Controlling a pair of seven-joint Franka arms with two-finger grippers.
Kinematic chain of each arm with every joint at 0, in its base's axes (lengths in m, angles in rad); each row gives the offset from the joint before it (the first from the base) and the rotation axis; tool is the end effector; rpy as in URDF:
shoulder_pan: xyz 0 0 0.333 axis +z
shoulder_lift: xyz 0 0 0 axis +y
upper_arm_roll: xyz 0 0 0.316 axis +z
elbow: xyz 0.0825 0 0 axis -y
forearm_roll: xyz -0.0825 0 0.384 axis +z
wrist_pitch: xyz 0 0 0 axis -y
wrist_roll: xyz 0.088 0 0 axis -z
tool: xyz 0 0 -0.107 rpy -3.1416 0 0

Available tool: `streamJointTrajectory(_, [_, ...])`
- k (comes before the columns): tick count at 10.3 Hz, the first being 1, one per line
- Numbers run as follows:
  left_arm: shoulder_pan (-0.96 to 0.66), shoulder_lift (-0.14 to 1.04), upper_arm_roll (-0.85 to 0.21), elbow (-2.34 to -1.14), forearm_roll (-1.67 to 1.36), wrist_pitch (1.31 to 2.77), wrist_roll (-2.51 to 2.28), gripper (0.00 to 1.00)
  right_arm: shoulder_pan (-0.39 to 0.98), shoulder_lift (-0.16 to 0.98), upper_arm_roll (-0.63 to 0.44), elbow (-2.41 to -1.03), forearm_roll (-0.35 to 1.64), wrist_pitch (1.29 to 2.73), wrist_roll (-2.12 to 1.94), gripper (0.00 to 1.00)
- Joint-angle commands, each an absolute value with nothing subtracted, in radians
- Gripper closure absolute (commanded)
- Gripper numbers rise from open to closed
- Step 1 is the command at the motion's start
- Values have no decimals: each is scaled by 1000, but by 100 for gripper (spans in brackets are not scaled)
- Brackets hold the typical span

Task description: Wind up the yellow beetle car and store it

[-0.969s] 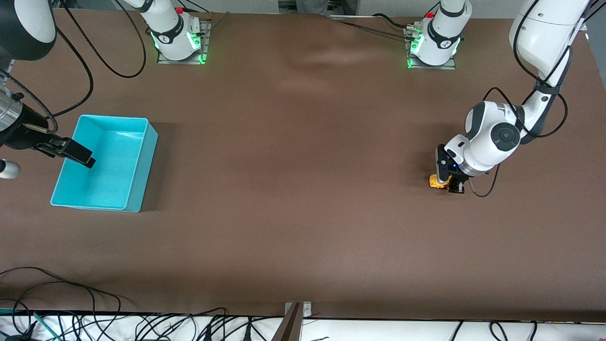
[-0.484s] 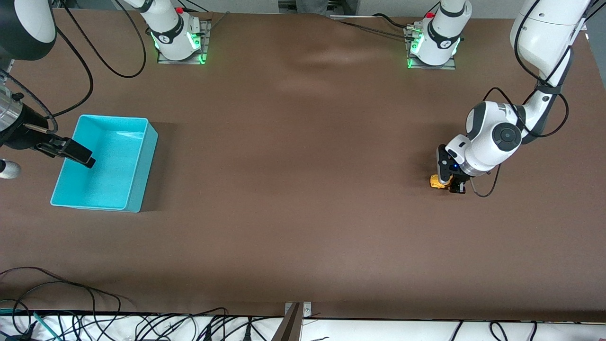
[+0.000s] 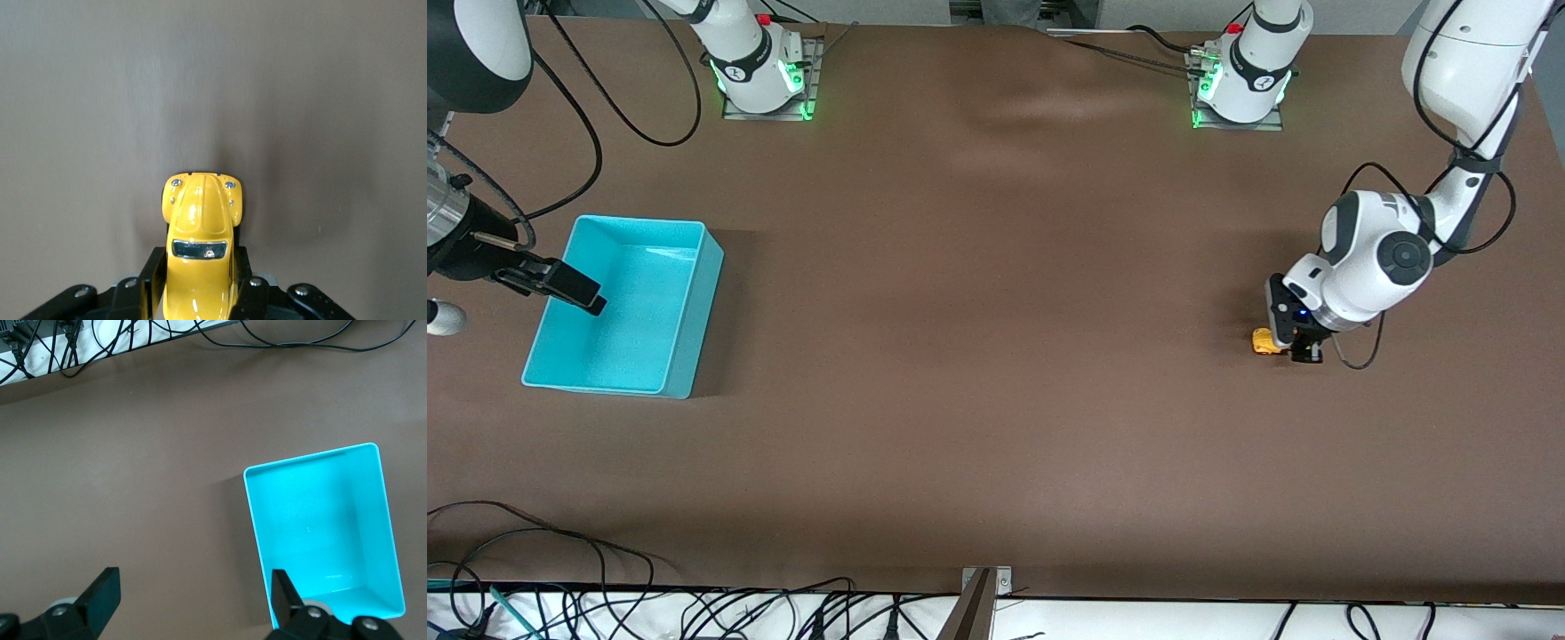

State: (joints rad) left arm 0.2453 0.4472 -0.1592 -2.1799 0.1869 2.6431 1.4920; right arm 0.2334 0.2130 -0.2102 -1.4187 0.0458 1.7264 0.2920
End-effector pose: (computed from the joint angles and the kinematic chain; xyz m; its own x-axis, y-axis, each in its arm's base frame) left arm 0.5605 0.0421 0.1862 0.0183 -0.9996 -0.0227 -0.9995 -0.0177 -0.0264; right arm 0.6316 0.0330 0.5877 0.9599 -0.2639 0.0945 -0.2622 -0.9645 -0.0301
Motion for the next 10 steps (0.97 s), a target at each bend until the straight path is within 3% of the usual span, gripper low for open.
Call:
streamJointTrajectory(1, [328, 517, -163, -2184, 210, 2622, 1577, 87, 230, 207, -209, -1414, 55, 1713, 276, 0])
streamJointTrajectory(10, [520, 618, -164, -2125, 201, 2622, 1800, 87, 232, 206, -209, -1413, 46, 1713, 282, 0])
